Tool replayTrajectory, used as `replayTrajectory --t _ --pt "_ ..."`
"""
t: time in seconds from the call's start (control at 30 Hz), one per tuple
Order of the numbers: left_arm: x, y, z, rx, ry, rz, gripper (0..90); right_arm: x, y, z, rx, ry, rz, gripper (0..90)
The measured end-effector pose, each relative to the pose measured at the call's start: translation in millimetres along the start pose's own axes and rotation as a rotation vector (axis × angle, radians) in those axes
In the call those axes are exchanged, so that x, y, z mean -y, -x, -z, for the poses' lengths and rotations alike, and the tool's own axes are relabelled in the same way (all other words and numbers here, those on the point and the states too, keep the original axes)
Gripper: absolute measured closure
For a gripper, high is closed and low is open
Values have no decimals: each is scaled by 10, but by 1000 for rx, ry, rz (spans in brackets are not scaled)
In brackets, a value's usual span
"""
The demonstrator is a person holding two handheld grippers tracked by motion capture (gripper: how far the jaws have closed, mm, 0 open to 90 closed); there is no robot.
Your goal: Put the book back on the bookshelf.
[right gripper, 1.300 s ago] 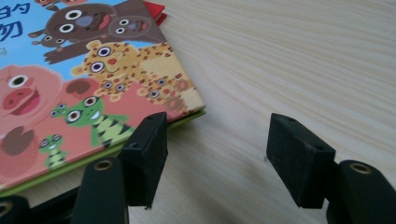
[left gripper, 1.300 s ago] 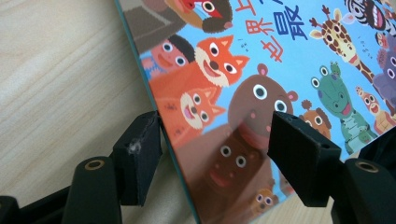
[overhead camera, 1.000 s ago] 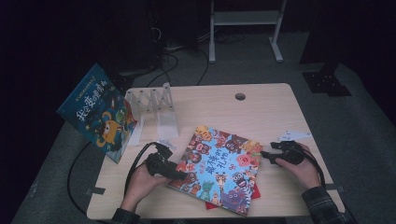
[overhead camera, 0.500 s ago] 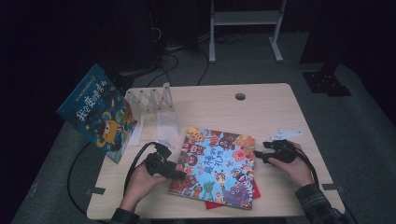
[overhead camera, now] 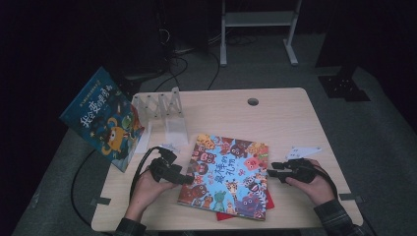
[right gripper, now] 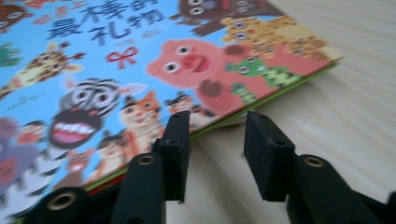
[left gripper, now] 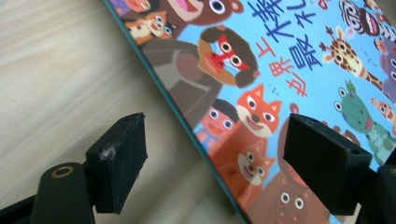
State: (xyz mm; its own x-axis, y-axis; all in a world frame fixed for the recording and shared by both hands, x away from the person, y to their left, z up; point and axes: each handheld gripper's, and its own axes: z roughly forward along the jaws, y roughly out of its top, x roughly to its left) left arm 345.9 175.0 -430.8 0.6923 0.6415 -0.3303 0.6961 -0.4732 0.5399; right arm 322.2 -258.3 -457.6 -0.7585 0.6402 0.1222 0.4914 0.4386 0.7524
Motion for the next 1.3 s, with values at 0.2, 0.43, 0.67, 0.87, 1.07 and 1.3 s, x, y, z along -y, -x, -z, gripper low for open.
replayTrajectory --t 0.2,0.43,0.67,0.87,1.07,1.3 --pt "-38 -48 -31 -6 10 -1 183 14 -29 -15 -47 -13 7 684" --pt "-73 -110 -111 26 -1 6 181 12 -19 -16 -59 -13 13 689" --pt "-91 -50 -171 81 -22 -15 221 9 -15 -18 -63 -13 18 690" --pt "-79 -62 -134 61 -20 -8 222 -9 -46 -55 -82 -9 29 690" --pt "-38 -78 -77 41 -33 -6 222 -51 -100 -103 -98 -14 47 698" --pt "17 -84 -12 30 -48 -4 222 -89 -183 -148 -118 -22 73 719"
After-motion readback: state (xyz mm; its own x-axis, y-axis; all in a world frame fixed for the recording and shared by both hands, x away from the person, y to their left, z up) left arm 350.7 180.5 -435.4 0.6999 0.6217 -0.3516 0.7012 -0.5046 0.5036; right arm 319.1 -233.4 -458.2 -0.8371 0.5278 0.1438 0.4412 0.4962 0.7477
